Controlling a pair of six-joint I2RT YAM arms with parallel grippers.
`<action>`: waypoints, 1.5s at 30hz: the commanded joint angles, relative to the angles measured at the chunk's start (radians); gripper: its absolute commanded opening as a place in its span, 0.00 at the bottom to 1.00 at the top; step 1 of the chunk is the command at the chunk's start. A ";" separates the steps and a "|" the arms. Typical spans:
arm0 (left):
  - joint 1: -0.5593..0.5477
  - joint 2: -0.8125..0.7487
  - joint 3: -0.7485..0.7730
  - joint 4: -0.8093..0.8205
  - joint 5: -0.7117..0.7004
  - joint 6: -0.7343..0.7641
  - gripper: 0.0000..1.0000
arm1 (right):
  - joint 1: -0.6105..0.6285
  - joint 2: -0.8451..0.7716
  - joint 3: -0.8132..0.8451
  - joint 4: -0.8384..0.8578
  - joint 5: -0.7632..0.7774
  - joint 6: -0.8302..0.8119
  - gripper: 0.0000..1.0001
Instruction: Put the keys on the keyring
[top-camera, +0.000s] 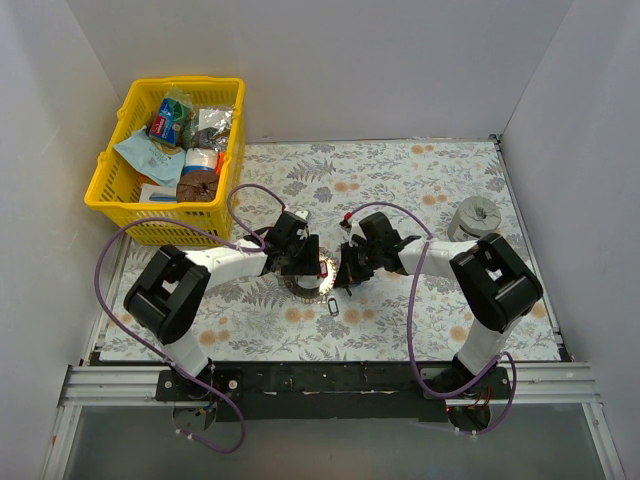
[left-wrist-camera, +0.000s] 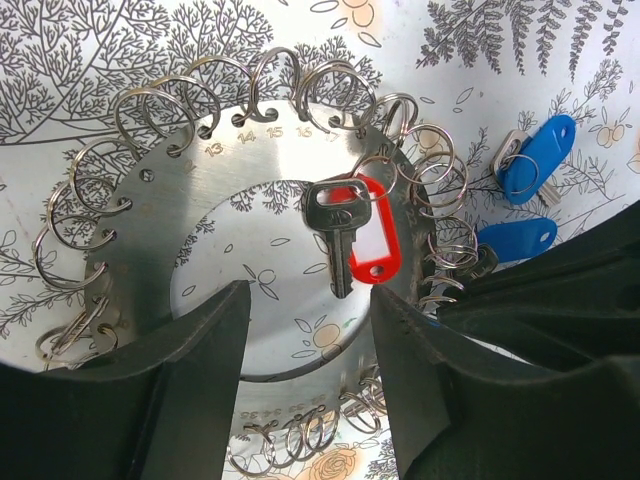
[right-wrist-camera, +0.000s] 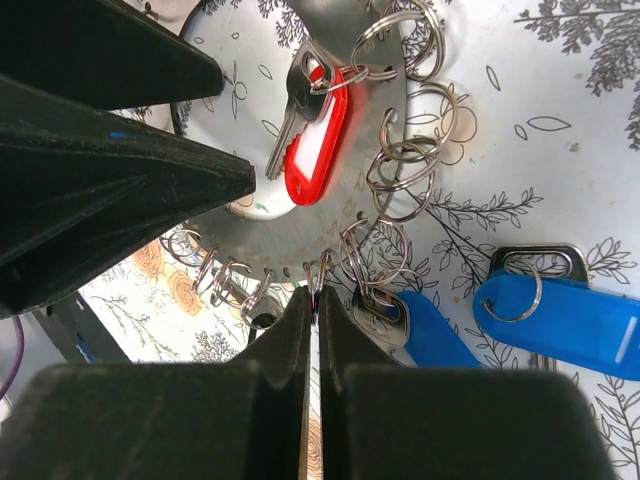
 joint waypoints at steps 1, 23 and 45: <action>0.003 -0.039 -0.020 -0.008 -0.002 -0.001 0.51 | 0.012 -0.030 0.047 0.025 0.020 -0.016 0.01; 0.003 -0.097 -0.036 -0.045 -0.111 0.002 0.52 | 0.193 -0.079 0.172 -0.203 0.289 -0.186 0.41; 0.021 -0.201 -0.072 -0.043 -0.094 -0.013 0.52 | 0.188 -0.093 0.168 -0.145 0.159 -0.234 0.42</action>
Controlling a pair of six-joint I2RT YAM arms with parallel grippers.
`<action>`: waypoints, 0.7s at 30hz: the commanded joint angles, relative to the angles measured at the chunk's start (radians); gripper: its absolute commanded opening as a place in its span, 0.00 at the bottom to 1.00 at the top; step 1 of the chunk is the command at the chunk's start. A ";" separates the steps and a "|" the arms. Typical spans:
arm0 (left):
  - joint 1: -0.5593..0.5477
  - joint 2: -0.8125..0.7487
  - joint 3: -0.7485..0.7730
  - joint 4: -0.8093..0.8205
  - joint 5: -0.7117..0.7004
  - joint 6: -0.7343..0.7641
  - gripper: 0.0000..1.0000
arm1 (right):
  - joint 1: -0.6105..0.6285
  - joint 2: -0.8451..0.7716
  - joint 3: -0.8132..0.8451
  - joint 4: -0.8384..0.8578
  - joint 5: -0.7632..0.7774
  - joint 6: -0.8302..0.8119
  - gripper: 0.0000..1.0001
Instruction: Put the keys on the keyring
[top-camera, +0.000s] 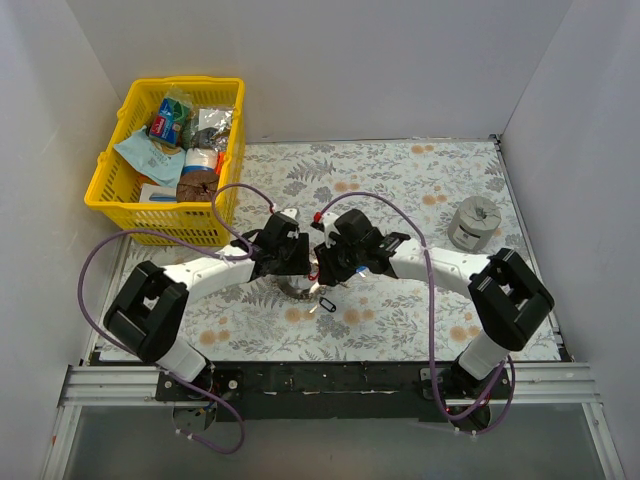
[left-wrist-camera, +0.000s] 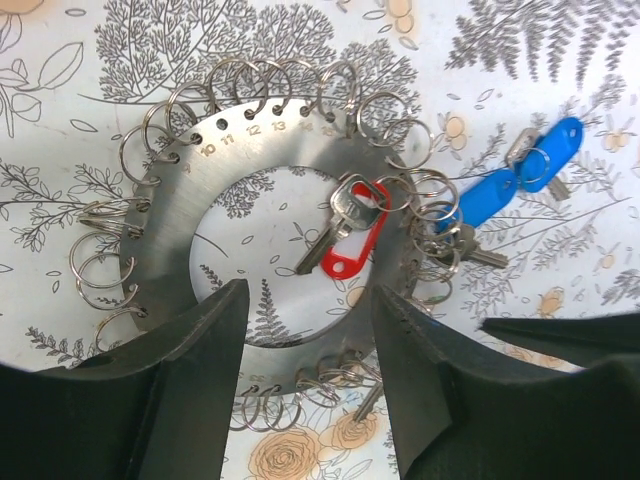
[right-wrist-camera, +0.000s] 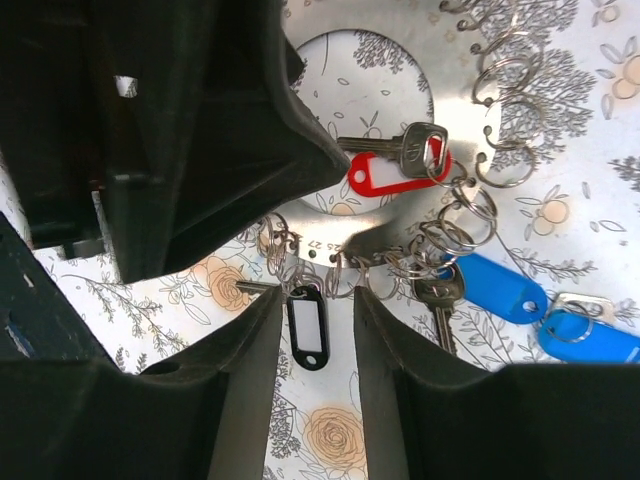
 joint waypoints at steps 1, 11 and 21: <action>0.019 -0.079 -0.019 0.015 0.024 -0.013 0.52 | -0.001 0.040 0.027 0.042 -0.072 -0.023 0.42; 0.150 -0.168 -0.096 0.097 0.255 -0.062 0.62 | -0.001 0.144 0.083 0.022 -0.077 -0.034 0.39; 0.186 -0.173 -0.129 0.120 0.298 -0.065 0.63 | 0.001 0.190 0.112 -0.019 -0.043 -0.035 0.34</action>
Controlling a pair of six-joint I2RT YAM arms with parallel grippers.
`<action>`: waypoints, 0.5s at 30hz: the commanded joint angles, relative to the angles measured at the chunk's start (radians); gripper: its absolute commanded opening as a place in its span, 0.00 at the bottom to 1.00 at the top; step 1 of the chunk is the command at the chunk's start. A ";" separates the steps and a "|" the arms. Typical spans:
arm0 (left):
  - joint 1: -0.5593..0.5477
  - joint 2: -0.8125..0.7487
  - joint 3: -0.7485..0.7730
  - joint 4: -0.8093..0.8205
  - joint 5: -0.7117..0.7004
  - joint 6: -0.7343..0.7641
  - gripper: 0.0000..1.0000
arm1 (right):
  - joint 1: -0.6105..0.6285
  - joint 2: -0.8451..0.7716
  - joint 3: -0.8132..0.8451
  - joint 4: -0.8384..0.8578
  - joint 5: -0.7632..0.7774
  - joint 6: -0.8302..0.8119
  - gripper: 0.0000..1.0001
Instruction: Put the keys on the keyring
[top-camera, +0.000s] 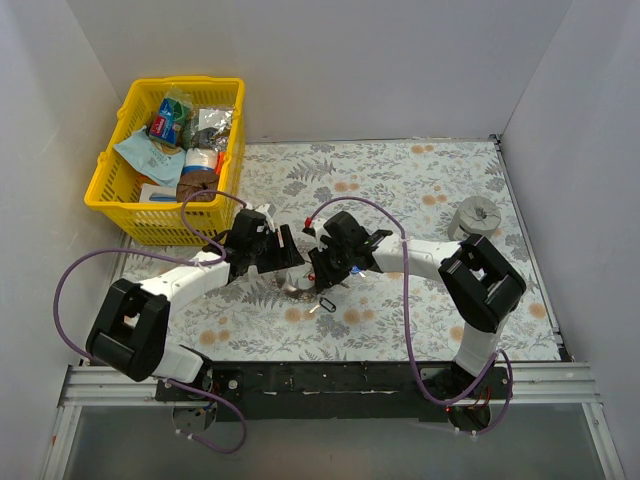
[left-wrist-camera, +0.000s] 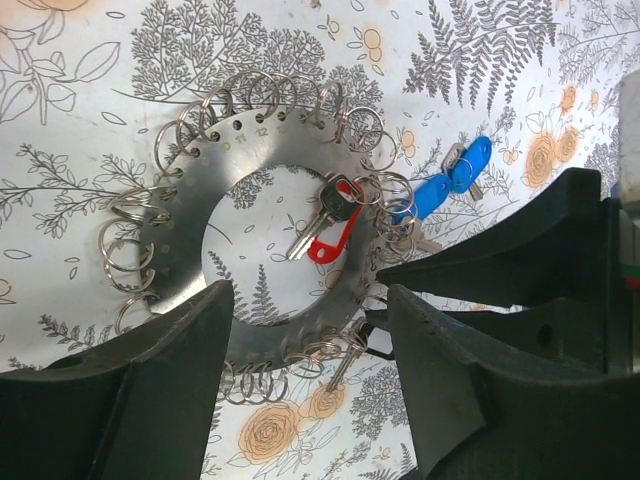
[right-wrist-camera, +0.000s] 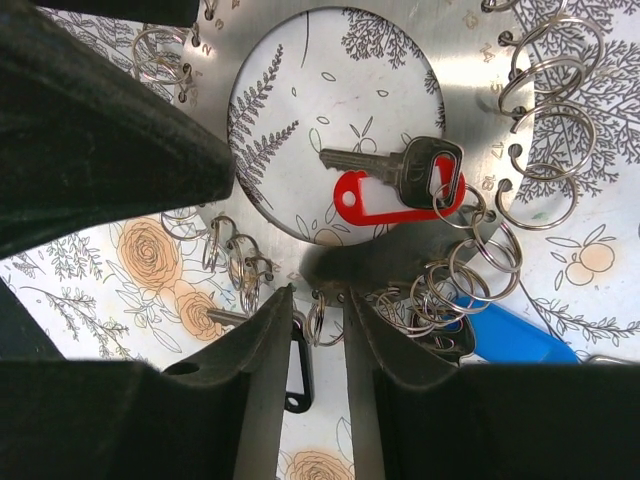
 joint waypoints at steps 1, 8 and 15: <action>0.005 -0.033 -0.015 0.022 0.036 -0.004 0.63 | 0.002 0.011 0.038 -0.017 0.008 -0.014 0.33; 0.005 -0.029 -0.017 0.022 0.029 0.001 0.63 | 0.005 -0.005 0.017 -0.028 0.002 -0.025 0.22; 0.005 -0.035 -0.025 0.024 0.029 -0.001 0.63 | 0.007 0.006 0.022 -0.029 -0.005 -0.023 0.12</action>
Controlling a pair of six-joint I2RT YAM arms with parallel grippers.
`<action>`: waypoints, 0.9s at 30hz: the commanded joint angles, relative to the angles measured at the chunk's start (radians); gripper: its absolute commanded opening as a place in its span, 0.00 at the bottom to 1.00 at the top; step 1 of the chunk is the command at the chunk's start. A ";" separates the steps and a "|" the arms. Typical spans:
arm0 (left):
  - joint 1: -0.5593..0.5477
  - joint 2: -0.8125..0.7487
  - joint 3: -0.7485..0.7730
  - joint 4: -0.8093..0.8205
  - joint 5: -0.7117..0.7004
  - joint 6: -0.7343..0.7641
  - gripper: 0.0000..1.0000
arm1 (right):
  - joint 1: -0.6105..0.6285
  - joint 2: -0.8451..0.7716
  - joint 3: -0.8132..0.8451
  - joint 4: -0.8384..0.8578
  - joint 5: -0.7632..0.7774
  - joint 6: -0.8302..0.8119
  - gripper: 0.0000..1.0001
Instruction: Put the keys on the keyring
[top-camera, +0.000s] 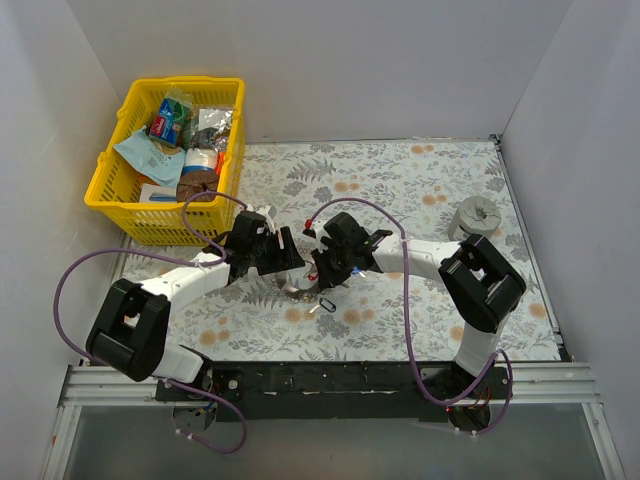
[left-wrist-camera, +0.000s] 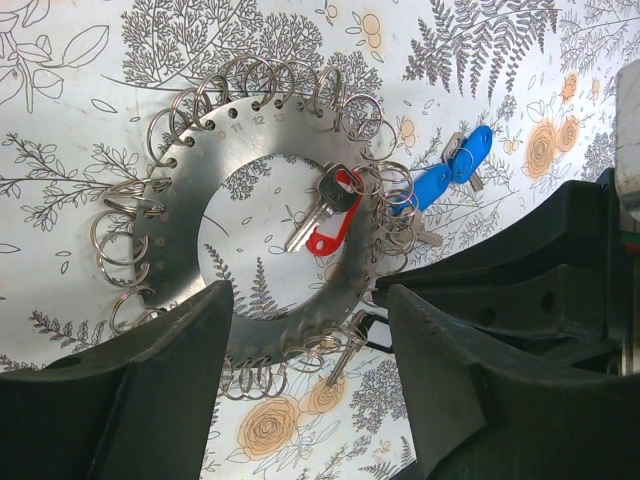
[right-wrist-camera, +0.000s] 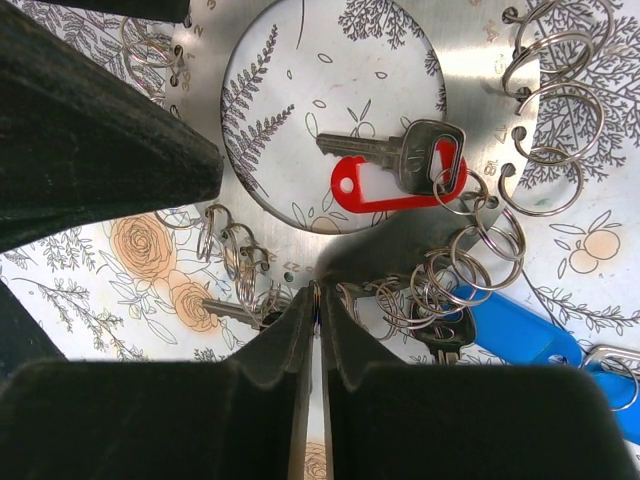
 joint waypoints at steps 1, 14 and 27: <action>0.005 -0.036 -0.011 0.012 0.003 -0.001 0.63 | 0.006 0.005 0.019 -0.003 -0.008 -0.011 0.10; 0.005 -0.038 -0.001 0.014 0.000 0.002 0.63 | 0.006 -0.126 -0.119 0.174 0.031 0.009 0.01; 0.005 -0.043 -0.024 0.026 0.003 -0.004 0.63 | 0.006 -0.240 -0.371 0.351 0.058 0.035 0.07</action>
